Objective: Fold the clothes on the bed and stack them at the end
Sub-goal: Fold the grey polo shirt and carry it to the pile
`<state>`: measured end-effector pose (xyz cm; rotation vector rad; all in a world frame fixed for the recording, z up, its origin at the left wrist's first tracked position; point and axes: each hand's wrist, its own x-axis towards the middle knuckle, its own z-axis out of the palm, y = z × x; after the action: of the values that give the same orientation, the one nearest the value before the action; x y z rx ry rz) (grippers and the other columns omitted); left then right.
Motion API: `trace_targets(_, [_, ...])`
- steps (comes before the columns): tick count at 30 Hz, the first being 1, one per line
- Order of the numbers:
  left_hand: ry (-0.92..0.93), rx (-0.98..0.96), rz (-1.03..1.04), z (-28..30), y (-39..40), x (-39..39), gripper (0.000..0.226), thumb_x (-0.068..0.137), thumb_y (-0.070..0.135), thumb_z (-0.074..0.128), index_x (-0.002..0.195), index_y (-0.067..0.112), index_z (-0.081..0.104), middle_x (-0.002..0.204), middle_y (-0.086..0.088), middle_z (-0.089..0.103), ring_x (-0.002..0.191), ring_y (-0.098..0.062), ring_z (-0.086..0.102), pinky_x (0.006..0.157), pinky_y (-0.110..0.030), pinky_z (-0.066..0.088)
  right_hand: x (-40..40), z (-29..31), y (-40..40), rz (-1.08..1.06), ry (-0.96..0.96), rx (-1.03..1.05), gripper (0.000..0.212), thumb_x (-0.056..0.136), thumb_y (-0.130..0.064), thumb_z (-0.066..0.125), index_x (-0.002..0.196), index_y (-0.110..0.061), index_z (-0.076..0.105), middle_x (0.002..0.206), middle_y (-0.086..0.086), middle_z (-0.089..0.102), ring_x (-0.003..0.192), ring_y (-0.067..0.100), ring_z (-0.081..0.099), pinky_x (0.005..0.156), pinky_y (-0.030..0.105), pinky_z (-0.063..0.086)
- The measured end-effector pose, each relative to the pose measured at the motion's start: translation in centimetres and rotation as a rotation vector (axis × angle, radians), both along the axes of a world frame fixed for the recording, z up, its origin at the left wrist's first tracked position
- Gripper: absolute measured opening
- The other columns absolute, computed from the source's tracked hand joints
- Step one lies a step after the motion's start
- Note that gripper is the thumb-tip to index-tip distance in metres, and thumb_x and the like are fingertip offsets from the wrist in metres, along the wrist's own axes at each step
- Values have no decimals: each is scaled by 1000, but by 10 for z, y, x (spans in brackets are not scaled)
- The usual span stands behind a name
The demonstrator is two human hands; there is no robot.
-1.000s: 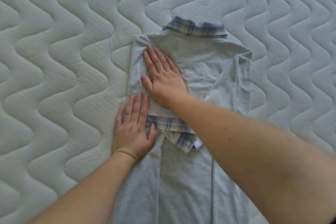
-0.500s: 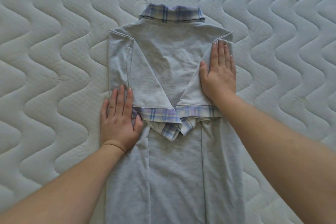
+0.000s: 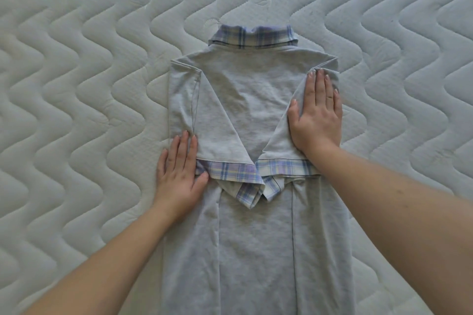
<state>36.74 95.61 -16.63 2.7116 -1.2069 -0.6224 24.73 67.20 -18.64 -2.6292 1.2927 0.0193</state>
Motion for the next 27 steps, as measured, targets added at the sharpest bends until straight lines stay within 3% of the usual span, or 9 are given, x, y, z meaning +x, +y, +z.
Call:
trace_targets(2, [269, -58, 37, 15, 2, 19, 69, 91, 37, 23, 153, 13, 7, 164, -1, 5, 147, -5, -3, 119, -26, -4, -1, 0, 0, -4, -18, 9, 68, 99, -47, 18, 157, -17, 1, 165, 2, 0, 151, 14, -3, 122, 34, -4])
trace_targets(3, [372, -177, 91, 23, 3, 31, 63, 94, 33, 29, 151, 8, 29, 160, -3, 23, 146, -6, 15, 119, -25, 9, -2, 0, 1, -6, -21, 7, 68, 99, -47, 19, 157, -17, 2, 165, 3, 1, 151, 14, -2, 122, 35, -3])
trace_targets(4, [390, -302, 145, 33, 1, 44, 51, 96, 30, 38, 140, 8, 52, 148, -1, 43, 136, -5, 37, 114, -23, 26, -1, -1, 1, -7, -24, 2, 68, 98, -47, 19, 157, -16, 4, 165, 3, 2, 151, 15, -1, 123, 35, -2])
trace_targets(6, [277, -419, 222, 46, -15, 73, 25, 98, 22, 53, 119, 19, 66, 116, 5, 59, 97, 4, 56, 88, -15, 46, -1, -1, 1, -12, -35, -5, 69, 98, -47, 18, 157, -16, 5, 165, 3, 4, 152, 15, 1, 123, 36, -1])
trace_targets(9, [141, -388, 253, 48, -63, 125, 27, 97, 17, 58, 123, 19, 62, 108, -1, 54, 80, -5, 52, 75, -10, 40, 0, -2, 2, -19, -42, -9, 69, 97, -46, 19, 157, -15, 7, 165, 4, 6, 151, 16, 2, 123, 36, 0])
trace_targets(12, [148, -267, 213, 45, -109, 165, 31, 96, 23, 60, 127, 23, 59, 117, -7, 46, 88, -13, 51, 88, -17, 39, 0, -3, 1, -22, -36, -21, 69, 96, -46, 19, 157, -16, 7, 165, 3, 6, 151, 16, 3, 123, 36, 0])
trace_targets(16, [188, -84, 19, 41, -133, 195, 20, 91, 32, 68, 110, 25, 66, 116, -6, 41, 98, -16, 48, 99, -27, 39, 0, -5, 1, -26, -27, -26, 69, 97, -46, 19, 157, -16, 7, 165, 3, 5, 151, 15, 2, 122, 35, -2])
trace_targets(23, [99, 179, -211, 54, -138, 237, 19, 85, 42, 73, 93, 26, 69, 99, -1, 46, 90, -20, 49, 75, -27, 33, 1, -4, 2, -26, -18, -35, 70, 95, -44, 21, 158, -15, 9, 165, 4, 6, 151, 17, 3, 122, 35, -1])
trace_targets(27, [127, 242, -212, 59, -142, 243, 20, 85, 47, 71, 86, 26, 68, 84, 6, 60, 81, -17, 56, 68, -28, 38, 0, -5, 2, -26, -15, -33, 70, 95, -44, 20, 157, -16, 9, 165, 3, 7, 151, 17, 3, 122, 35, -2])
